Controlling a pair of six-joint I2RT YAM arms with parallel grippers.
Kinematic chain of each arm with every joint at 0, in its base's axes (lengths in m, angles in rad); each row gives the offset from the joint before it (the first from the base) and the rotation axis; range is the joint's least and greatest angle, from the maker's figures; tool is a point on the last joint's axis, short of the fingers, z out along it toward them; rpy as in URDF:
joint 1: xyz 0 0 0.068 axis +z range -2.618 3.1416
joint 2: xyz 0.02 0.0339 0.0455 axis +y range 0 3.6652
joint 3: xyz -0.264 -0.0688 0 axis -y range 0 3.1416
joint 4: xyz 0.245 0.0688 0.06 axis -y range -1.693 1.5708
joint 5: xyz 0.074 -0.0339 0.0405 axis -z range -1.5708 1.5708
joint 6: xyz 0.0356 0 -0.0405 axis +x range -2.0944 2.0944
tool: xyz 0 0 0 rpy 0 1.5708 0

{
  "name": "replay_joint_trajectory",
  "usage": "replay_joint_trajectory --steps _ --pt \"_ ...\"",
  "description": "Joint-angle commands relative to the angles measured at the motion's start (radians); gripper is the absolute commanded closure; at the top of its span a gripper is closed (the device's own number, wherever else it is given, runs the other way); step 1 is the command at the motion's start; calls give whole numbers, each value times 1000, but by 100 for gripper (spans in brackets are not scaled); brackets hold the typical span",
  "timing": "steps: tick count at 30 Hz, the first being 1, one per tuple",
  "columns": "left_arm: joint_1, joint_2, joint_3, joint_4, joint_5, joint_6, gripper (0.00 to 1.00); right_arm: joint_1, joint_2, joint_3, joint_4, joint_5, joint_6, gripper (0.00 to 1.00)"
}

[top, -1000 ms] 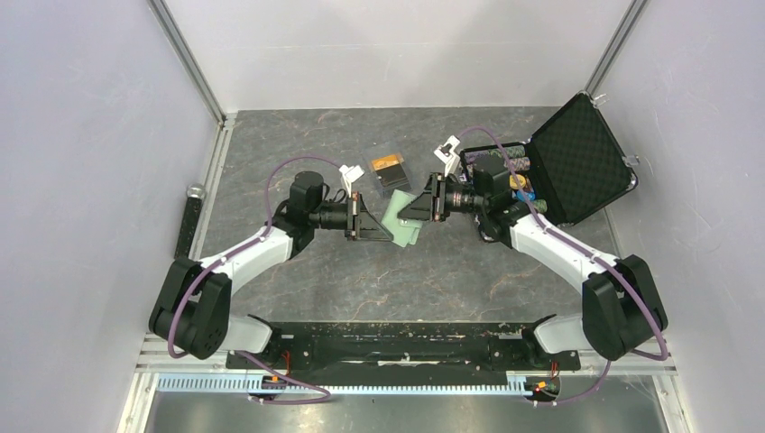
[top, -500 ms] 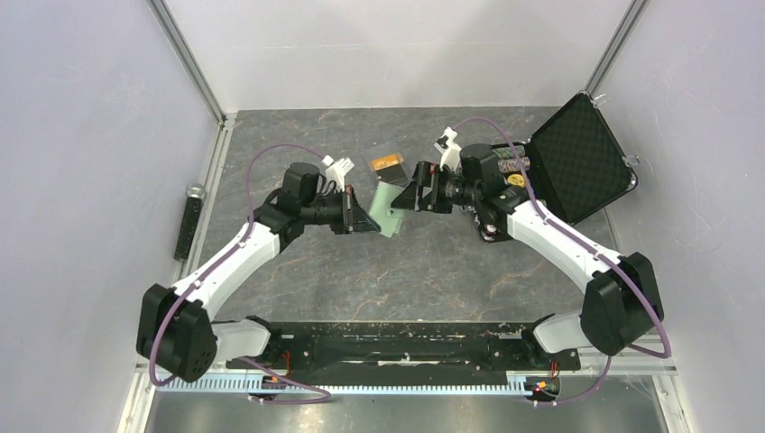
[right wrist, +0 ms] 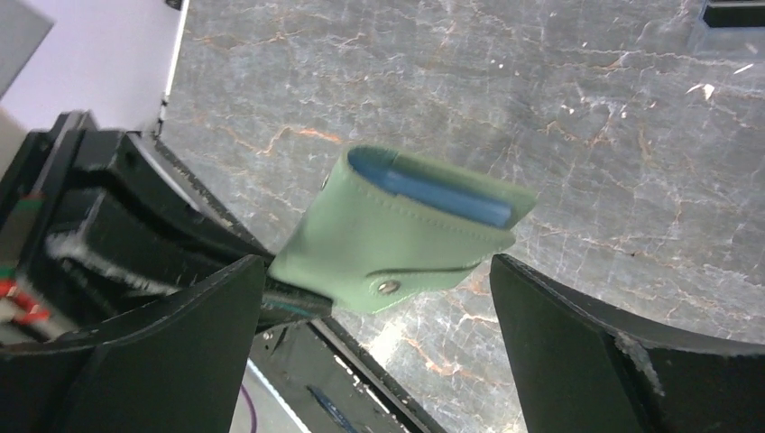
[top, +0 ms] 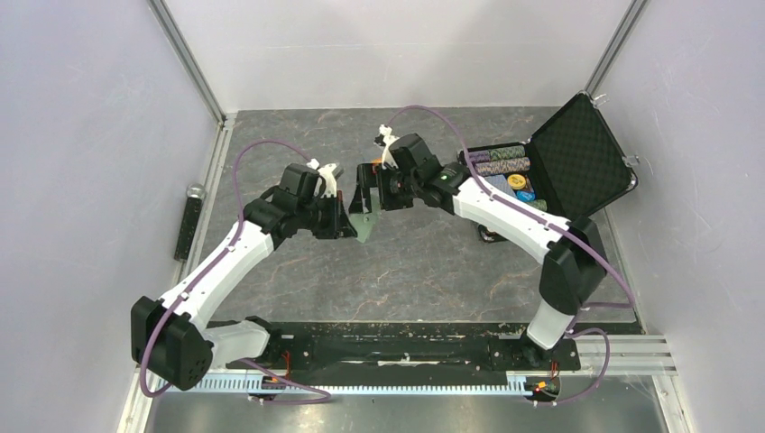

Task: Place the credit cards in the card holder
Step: Open the card holder at the center of the board.

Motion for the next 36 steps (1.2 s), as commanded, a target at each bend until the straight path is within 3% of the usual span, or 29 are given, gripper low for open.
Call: replay_joint_trajectory --steps 1,8,18,26,33,36 --pt "-6 -34 52 -18 -33 44 98 23 66 135 -120 117 -44 4" --pt "-6 -31 56 -18 -42 20 98 35 105 146 -153 125 -78 27" --pt "-6 -2 59 -41 -92 2 98 33 9 35 -58 78 -59 17" --pt "-6 4 70 -47 -79 3 98 33 10 3 -49 71 -58 28" --pt "-6 8 71 -47 -57 11 98 34 49 36 -34 74 -43 30" --pt "-7 9 67 -47 -53 8 98 34 66 58 -48 91 -47 36"
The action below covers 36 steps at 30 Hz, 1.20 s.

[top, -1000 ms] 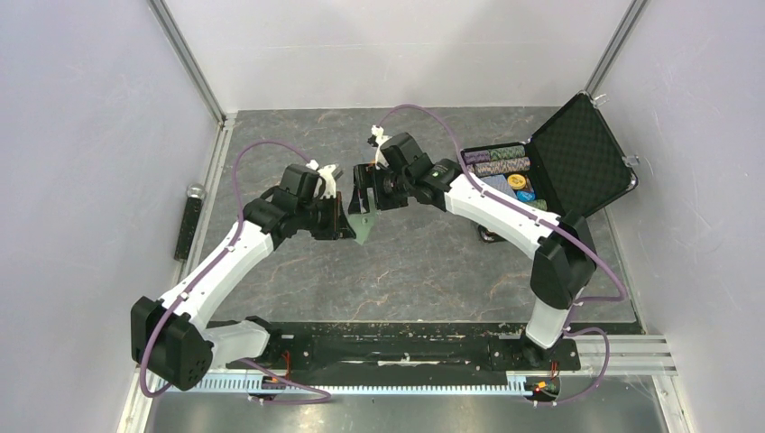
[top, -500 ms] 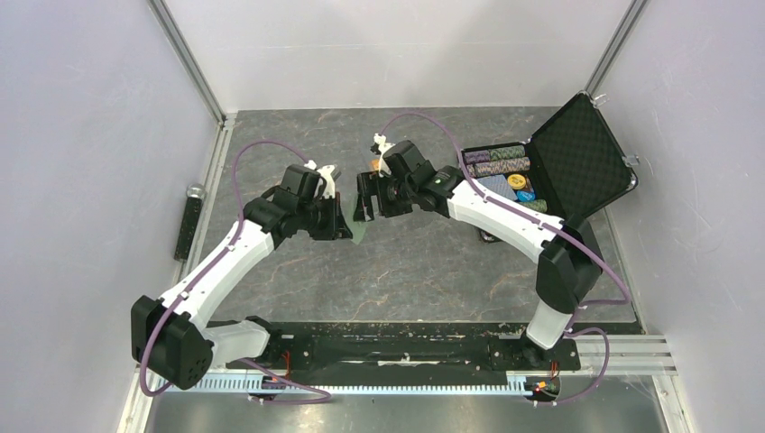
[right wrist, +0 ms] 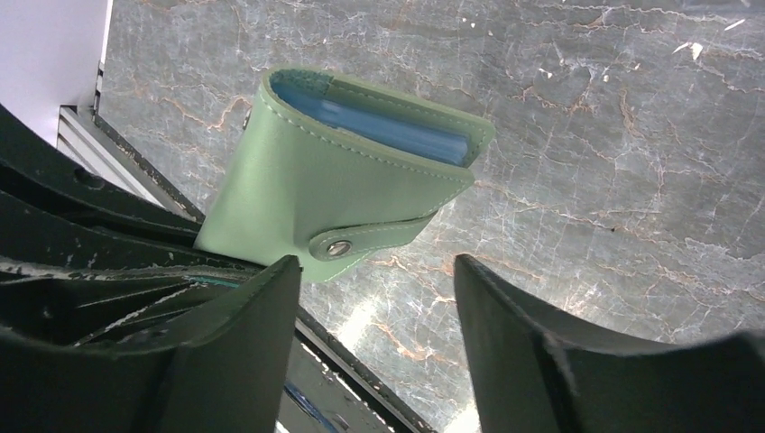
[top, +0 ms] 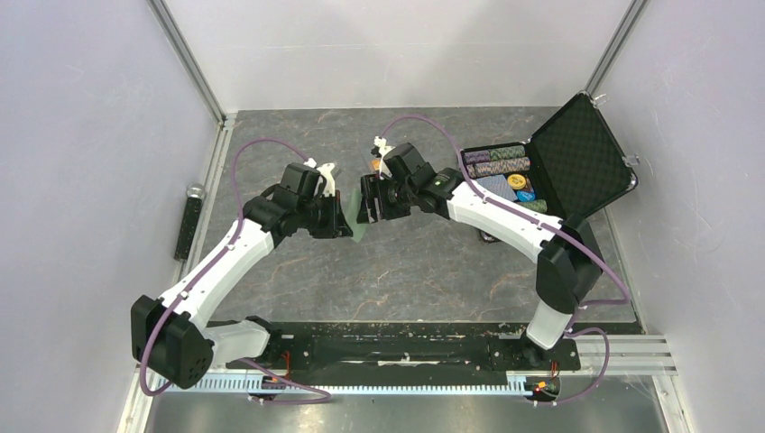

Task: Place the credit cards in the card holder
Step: Open the card holder at the center of the board.

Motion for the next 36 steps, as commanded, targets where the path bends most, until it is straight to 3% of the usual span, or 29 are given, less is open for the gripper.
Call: replay_joint_trajectory --steps 1,10,20,23,32,36 --pt "-1 2 40 14 32 8 98 -1 25 59 12 29 -3 38" --pt "-5 3 39 14 34 5 98 16 61 94 -71 151 -44 50" --pt "-6 -7 40 13 15 -1 98 13 85 110 -201 315 -114 75" --pt "-6 -10 38 14 17 -4 98 -9 63 68 -201 320 -108 76" --pt "-5 -18 -6 73 56 -43 98 -156 -88 -127 -113 168 -96 70" --pt "-5 -13 -14 87 67 -49 98 -207 -196 -239 -3 29 -86 44"
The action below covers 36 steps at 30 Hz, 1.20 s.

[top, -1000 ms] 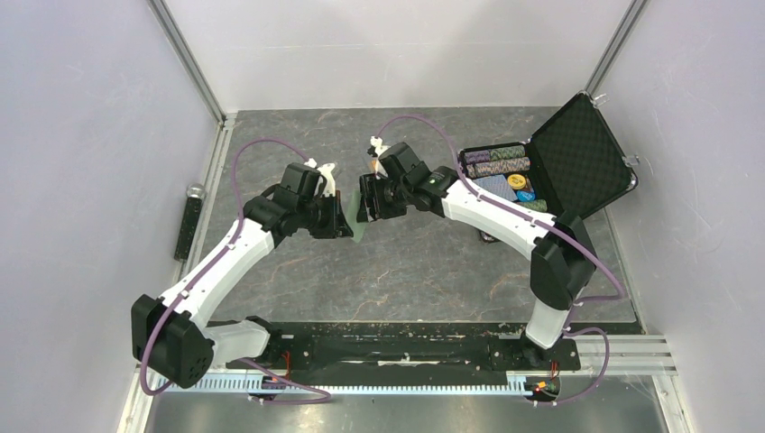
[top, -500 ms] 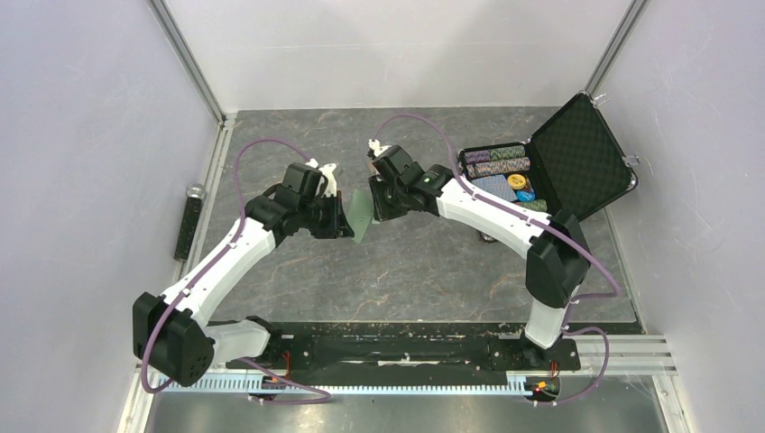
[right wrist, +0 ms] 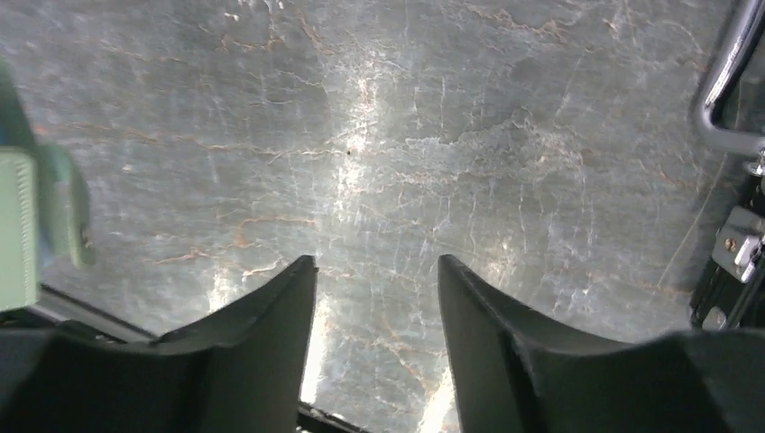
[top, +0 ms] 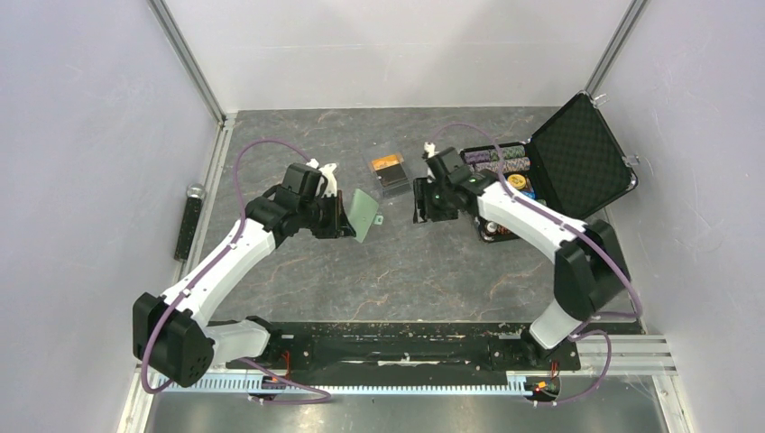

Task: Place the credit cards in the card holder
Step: Open the card holder at the center of the board.

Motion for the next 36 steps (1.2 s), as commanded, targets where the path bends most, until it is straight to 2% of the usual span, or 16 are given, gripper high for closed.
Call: replay_joint_trajectory --steps 1,3,7,15,17,18,21,29,32,36 --pt "-2 -20 -7 61 44 -37 98 -36 -159 -91 167 -173 3 38" --pt "-2 -17 -9 67 52 -40 98 -36 -176 -114 209 -238 20 32" --pt "-2 -11 -14 76 66 -43 98 -30 -165 -147 309 -356 80 30" --pt "-1 -19 -22 76 77 -45 98 50 -36 -48 357 -384 126 32" --pt "-2 -25 -24 76 76 -45 98 56 -8 -35 354 -361 140 47" --pt "-1 -28 -25 76 75 -46 98 56 3 -27 342 -338 146 52" --pt "-2 -33 -18 66 72 -42 98 56 32 9 302 -291 136 58" --pt "-3 -34 -15 61 72 -39 98 56 81 40 310 -302 124 63" --pt "-2 -36 -16 61 71 -39 98 56 101 42 319 -328 121 72" --pt "-1 -40 -16 58 58 -40 98 54 100 30 363 -383 126 90"
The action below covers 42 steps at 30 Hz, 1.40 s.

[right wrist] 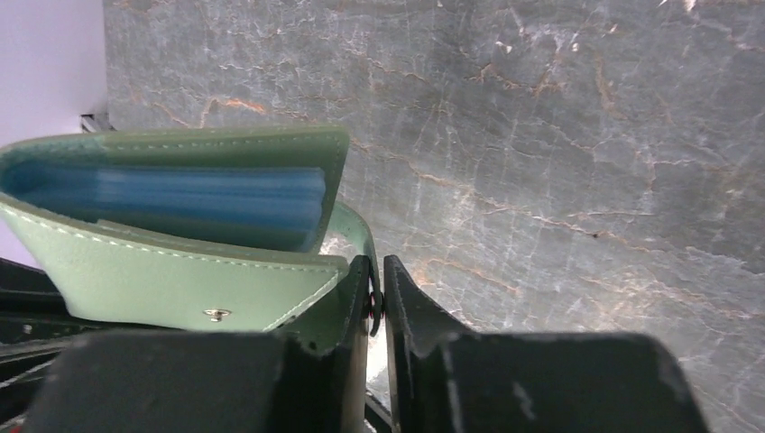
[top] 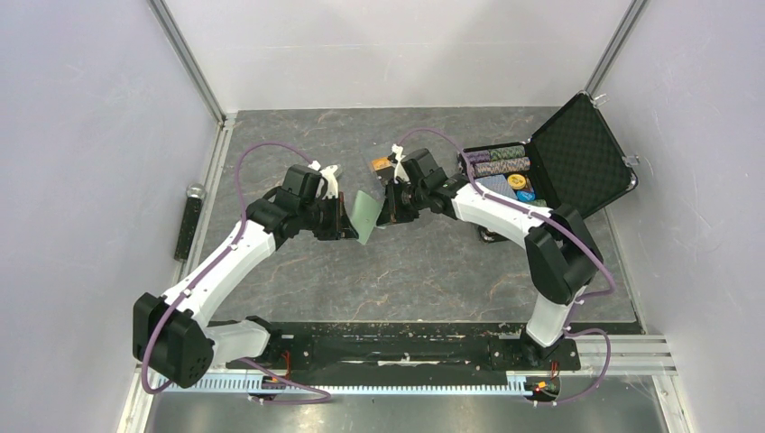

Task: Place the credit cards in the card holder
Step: Open the card holder at the center of the board.

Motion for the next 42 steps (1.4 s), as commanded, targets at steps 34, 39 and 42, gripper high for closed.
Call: replay_joint_trajectory --steps 34,39,42 --pt "17 -198 -22 110 41 628 0 -57 -148 144 -87 -612 -343 100" --pt "17 -188 -79 258 113 587 0 -57 -144 148 -79 -646 -328 100" --pt "16 -183 -108 342 179 575 0 -57 -141 149 -78 -652 -325 100"
